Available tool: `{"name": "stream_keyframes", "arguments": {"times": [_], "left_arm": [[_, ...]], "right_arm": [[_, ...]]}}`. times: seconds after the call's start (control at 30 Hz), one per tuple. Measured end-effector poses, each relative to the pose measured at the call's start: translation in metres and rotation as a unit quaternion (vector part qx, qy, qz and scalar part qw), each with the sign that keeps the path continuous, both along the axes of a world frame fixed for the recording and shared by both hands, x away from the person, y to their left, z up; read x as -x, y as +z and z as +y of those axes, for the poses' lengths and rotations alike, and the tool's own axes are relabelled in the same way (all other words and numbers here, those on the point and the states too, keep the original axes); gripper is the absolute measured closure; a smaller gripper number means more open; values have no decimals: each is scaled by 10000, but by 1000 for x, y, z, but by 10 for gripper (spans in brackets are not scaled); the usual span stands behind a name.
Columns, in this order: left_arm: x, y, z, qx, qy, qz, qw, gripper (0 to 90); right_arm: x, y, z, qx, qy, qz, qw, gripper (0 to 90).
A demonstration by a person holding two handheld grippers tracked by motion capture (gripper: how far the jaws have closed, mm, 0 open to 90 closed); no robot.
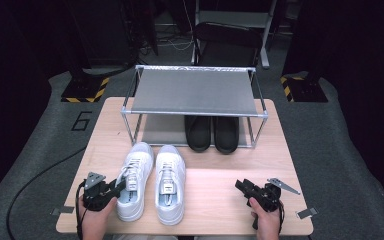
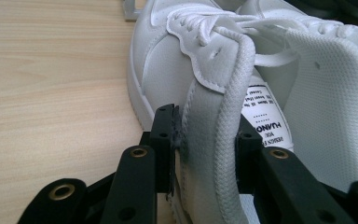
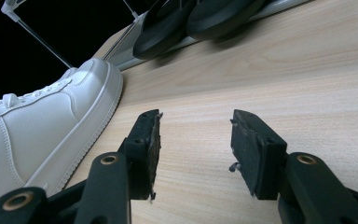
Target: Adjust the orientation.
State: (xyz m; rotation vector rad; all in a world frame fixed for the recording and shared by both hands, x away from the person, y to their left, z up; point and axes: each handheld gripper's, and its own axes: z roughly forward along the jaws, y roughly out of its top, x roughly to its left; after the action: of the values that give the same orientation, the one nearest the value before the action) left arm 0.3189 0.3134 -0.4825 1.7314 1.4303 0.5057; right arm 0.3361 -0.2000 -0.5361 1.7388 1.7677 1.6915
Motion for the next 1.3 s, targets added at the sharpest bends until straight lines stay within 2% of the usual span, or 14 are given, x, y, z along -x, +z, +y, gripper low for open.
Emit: {"name": "stream_keyframes", "arguments": {"times": [0.07, 0.13, 0.2, 0.23, 0.3, 0.37, 0.4, 0.53, 0.6, 0.8, 0.97, 1.07, 1.17, 1.3], "left_arm": [[1, 0, -2, -60, 38, 97, 9999, 677], [4, -1, -4, -101, 61, 84, 9999, 670], [6, -2, -4, -50, 98, 64, 9999, 658], [7, -3, -2, 94, 132, 145, 9998, 658], [9, -4, 0, 189, 109, 220, 9995, 634], [8, -5, -2, 163, 182, 146, 9996, 634], [7, -4, -2, 110, 143, 233, 9996, 630], [4, -5, -1, 132, 120, 285, 9994, 629], [4, -4, -2, 5, 85, 349, 9994, 645], [4, -5, -4, -42, 138, 280, 9995, 665], [6, -6, -4, 71, 254, 266, 9993, 691], [6, -6, -5, 2, 292, 217, 9993, 716], [6, -5, -7, -205, 268, 179, 9993, 739], [5, -3, -10, -370, 279, 242, 9986, 756]], "right_arm": [[-1, -1, -2, 11, 21, -67, 10000, 515], [0, -1, -3, -40, -20, -29, 10000, 510], [0, -1, -3, -72, -38, 9, 10000, 508], [0, -2, -3, -99, -62, -14, 9999, 507], [0, -3, -5, -78, -73, -29, 9999, 503], [0, -2, -5, -86, -95, 4, 9999, 502], [0, -2, -4, -106, -80, -16, 9999, 501], [0, -2, -3, -131, -86, 17, 9999, 498], [0, -3, -4, -137, -81, 11, 9999, 496], [0, -3, -5, -222, -105, 56, 9997, 495], [-1, -3, -5, -267, -130, 73, 9995, 492], [-1, -4, -5, -267, -140, 61, 9995, 492], [-1, -4, -6, -309, -145, 82, 9994, 491], [-2, -5, -7, -356, -155, 75, 9992, 490]]}}
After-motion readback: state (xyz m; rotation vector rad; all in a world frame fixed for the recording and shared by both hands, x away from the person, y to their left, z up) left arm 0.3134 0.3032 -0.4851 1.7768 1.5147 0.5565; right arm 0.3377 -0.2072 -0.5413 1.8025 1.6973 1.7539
